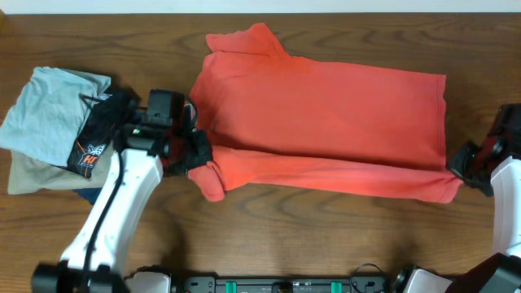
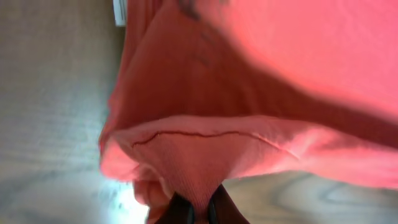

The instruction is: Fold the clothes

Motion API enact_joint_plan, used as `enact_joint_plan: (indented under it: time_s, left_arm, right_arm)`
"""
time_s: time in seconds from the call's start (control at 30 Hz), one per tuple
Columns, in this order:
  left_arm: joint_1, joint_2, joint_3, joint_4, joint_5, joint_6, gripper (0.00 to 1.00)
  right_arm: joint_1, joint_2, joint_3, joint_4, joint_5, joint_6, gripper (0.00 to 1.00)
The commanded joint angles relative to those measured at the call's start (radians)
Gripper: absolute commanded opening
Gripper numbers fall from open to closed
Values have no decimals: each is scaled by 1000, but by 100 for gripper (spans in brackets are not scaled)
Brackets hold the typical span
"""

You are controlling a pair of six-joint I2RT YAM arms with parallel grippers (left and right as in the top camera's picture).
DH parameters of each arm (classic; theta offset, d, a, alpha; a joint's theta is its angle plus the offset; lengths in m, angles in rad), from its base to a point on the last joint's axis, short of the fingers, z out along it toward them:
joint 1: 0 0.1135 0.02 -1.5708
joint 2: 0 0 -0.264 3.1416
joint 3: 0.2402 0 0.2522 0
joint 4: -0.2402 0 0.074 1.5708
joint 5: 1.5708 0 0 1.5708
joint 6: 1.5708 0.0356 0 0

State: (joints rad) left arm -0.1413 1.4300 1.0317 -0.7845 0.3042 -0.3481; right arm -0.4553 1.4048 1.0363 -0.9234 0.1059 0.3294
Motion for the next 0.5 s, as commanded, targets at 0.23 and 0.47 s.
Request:
enact_joint_plan:
  time_s: [0.23,0.47]
  left_arm:
    - [40,119,-2,173,-2,-58,6]
    - [40,145,-2,230,-2,-58,6]
  right_arm:
    - [-3,106,-2,103,4,-8,3]
    - [-2,159,-2,226,-88,-8,3]
